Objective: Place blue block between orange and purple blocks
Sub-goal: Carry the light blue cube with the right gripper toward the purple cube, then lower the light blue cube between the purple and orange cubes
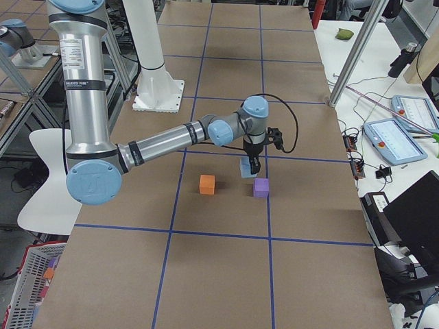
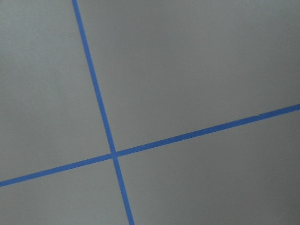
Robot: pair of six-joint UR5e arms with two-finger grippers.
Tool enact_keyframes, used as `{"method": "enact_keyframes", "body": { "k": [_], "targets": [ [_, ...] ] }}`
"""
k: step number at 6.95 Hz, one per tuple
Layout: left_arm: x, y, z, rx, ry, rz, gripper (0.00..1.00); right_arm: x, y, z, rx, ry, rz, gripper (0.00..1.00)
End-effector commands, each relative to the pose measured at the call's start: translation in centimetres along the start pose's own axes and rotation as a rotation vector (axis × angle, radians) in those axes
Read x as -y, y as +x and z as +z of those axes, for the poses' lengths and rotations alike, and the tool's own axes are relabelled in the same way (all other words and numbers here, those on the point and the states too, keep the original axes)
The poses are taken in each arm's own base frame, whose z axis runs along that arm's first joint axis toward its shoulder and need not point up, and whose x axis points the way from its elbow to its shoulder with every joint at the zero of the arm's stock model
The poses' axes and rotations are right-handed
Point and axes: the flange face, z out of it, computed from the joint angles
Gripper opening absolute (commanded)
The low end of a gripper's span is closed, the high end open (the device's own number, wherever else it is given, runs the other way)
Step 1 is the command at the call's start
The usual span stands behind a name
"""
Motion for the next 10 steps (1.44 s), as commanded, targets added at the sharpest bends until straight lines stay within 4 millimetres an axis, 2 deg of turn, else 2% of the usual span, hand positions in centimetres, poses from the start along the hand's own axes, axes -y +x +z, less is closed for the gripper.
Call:
{"method": "enact_keyframes", "body": {
  "k": [1,2,3,4,6,8,10],
  "targets": [
    [-1.3,-1.8,2.2,0.002,-0.005,-0.001,1.0,-1.2,1.2,2.3,-0.003,-0.031,0.118,0.0],
    [-1.3,-1.8,2.2,0.001,-0.005,0.002,1.0,-2.1,-1.4,4.6,-0.005,-0.074,0.159,0.0],
    [-1.3,-1.8,2.2,0.003,-0.005,0.002,1.0,-2.6,-2.1,6.2,-0.023,-0.098,0.144,0.0],
    [-1.3,-1.8,2.2,0.003,-0.005,0.002,1.0,-2.8,-2.5,6.9,-0.026,-0.112,0.135,0.0],
    [-1.3,-1.9,2.3,0.003,-0.006,0.001,1.0,-3.0,-1.8,9.4,-0.048,-0.152,0.143,0.0],
    [-1.3,-1.9,2.3,0.005,-0.005,0.001,1.0,-2.6,-2.6,10.8,-0.052,-0.173,0.133,0.0],
    [-1.3,-1.8,2.2,0.005,0.0,0.005,1.0,-2.4,-2.8,11.3,-0.053,-0.181,0.13,0.0]
  ]
}}
